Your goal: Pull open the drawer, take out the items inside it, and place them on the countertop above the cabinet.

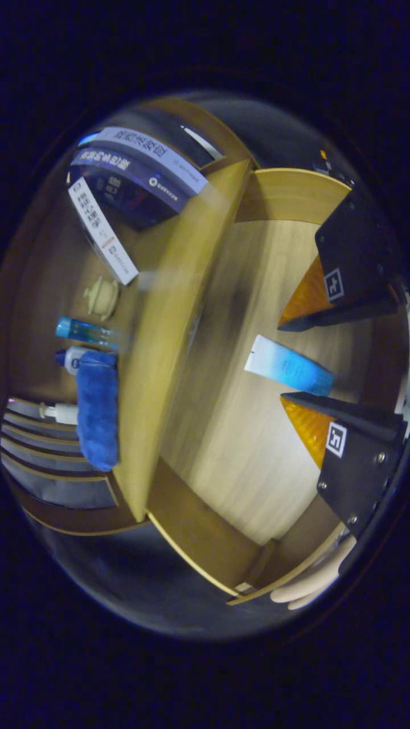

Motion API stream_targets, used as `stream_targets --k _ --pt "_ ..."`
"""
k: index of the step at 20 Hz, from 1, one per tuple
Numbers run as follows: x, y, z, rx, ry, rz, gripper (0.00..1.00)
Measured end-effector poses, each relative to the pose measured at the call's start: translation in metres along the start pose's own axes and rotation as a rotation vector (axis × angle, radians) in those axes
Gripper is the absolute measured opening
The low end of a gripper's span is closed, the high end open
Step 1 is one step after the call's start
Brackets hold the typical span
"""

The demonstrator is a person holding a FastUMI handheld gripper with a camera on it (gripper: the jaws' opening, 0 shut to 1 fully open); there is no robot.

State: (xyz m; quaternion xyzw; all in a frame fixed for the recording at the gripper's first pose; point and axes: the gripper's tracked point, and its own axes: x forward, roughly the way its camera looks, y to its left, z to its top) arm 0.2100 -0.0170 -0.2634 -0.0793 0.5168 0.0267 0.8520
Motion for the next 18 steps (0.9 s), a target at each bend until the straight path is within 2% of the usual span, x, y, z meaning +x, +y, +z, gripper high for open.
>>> stream_targets --k 2,6,8,12,14,16,17,18 --pt "0.014 0.001 -0.011 -0.029 0.069 -0.003 0.77" --pt "0.025 0.012 -0.010 -0.021 0.138 0.049 0.76" --pt "0.035 0.004 -0.010 -0.039 0.172 0.013 0.76" --pt "0.038 0.008 -0.025 -0.052 0.293 0.039 0.76" --pt "0.040 0.008 -0.023 -0.046 0.285 0.035 0.77" --pt "0.039 0.010 -0.022 -0.039 0.283 0.055 0.77" --pt "0.055 0.016 -0.029 -0.015 0.291 0.087 0.76" --pt "0.042 0.019 -0.023 0.013 0.289 0.100 0.62"
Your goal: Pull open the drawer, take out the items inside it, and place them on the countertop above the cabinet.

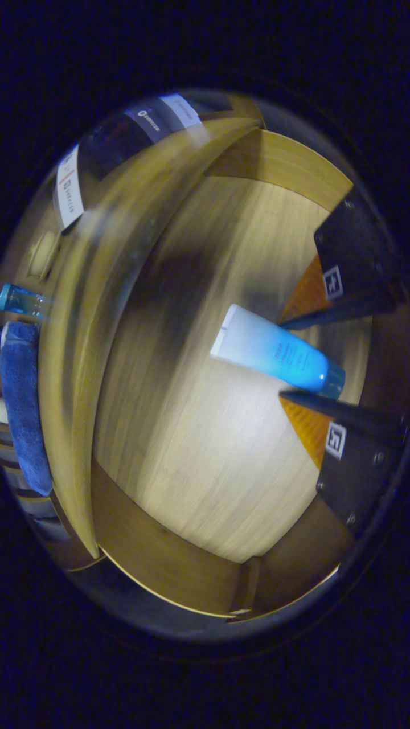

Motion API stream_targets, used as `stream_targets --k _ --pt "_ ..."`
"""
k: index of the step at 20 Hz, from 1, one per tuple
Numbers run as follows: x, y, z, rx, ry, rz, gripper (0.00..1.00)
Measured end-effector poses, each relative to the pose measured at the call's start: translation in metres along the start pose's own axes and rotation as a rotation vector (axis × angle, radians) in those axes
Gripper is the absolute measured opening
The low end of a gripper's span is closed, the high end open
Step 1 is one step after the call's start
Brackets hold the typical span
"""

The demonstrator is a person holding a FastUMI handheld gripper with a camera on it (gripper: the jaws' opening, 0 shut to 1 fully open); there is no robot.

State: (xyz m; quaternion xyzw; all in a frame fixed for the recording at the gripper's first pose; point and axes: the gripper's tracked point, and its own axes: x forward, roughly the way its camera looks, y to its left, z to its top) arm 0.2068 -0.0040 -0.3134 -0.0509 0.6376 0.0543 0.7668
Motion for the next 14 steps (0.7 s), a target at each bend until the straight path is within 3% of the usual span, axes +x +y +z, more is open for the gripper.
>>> stream_targets --k 1,4,10,14 --pt "-0.002 0.000 -0.001 -0.007 -0.001 0.008 0.47" --pt "-0.010 0.005 0.009 0.019 -0.069 0.057 0.36" --pt "-0.049 0.009 0.038 0.038 -0.179 0.268 0.36" --pt "-0.072 -0.001 0.065 0.054 -0.274 0.331 0.36"
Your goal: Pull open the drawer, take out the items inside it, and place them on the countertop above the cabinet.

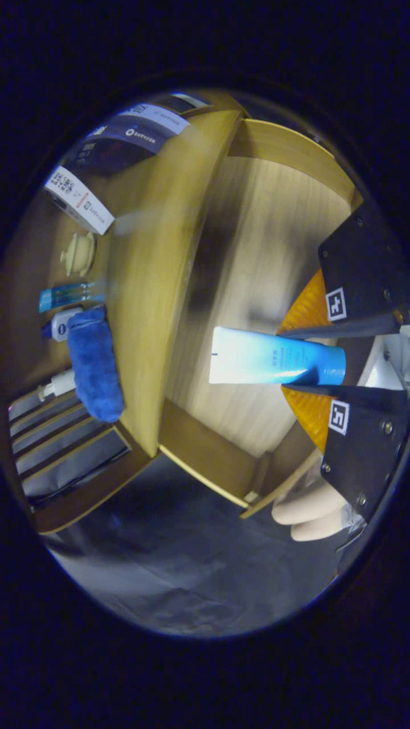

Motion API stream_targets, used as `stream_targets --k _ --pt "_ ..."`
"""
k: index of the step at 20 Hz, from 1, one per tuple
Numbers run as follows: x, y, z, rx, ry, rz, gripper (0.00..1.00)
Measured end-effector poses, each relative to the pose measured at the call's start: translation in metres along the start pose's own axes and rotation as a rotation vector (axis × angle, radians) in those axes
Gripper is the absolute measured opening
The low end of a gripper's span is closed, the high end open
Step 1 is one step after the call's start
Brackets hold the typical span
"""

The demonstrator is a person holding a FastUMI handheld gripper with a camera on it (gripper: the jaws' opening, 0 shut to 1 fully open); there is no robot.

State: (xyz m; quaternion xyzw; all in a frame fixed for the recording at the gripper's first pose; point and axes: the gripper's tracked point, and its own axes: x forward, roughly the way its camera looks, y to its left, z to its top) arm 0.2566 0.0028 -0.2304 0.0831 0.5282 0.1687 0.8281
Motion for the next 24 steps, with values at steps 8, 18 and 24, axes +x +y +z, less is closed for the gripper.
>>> stream_targets --k 8,18,24 --pt "-0.034 -0.043 0.107 0.056 -0.332 -0.265 0.36" --pt "0.019 -0.075 0.152 0.121 -0.438 -0.417 0.44" --pt "-0.034 -0.051 0.160 0.081 -0.645 -0.433 0.47"
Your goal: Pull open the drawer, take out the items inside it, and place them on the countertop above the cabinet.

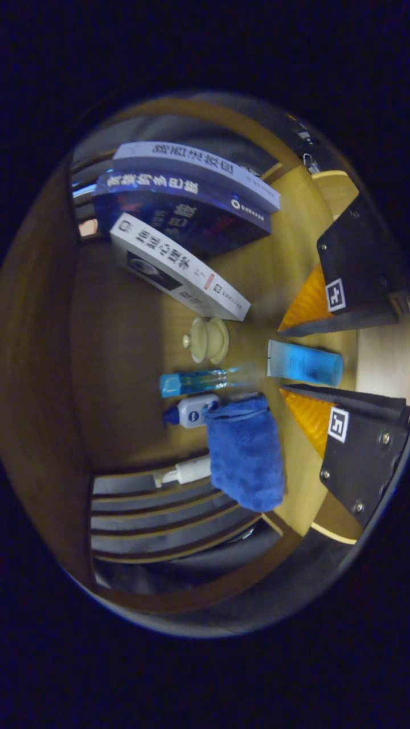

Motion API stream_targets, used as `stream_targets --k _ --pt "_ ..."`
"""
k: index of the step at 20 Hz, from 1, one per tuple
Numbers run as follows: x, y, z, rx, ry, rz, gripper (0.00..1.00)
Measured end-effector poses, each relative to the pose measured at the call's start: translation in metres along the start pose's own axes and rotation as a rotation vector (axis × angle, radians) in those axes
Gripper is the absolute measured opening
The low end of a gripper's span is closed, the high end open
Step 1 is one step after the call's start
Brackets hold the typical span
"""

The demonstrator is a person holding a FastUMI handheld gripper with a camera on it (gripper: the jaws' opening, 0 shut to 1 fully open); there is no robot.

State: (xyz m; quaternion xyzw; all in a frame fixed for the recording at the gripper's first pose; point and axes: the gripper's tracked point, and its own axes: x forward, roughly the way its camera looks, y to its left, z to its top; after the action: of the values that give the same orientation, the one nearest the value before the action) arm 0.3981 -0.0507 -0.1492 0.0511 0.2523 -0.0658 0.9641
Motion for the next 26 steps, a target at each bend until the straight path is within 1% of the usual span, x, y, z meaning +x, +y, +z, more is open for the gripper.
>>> stream_targets --k 3,5,7,10,14,17,19,23,26 --pt "-0.060 0.015 0.016 -0.017 -0.157 0.036 0.46" --pt "-0.104 0.027 0.016 -0.025 -0.247 0.062 0.46" --pt "-0.143 0.035 0.008 -0.042 -0.325 0.067 0.51" --pt "-0.192 0.037 -0.019 -0.071 -0.413 0.046 0.52" --pt "-0.237 0.026 -0.065 -0.110 -0.461 0.001 0.68" --pt "-0.260 0.020 -0.096 -0.110 -0.480 -0.019 0.87" --pt "-0.264 0.009 -0.119 -0.099 -0.455 -0.060 0.99" --pt "-0.259 0.007 -0.162 -0.102 -0.368 -0.081 1.00" --pt "-0.251 0.004 -0.180 -0.138 -0.320 -0.108 1.00"
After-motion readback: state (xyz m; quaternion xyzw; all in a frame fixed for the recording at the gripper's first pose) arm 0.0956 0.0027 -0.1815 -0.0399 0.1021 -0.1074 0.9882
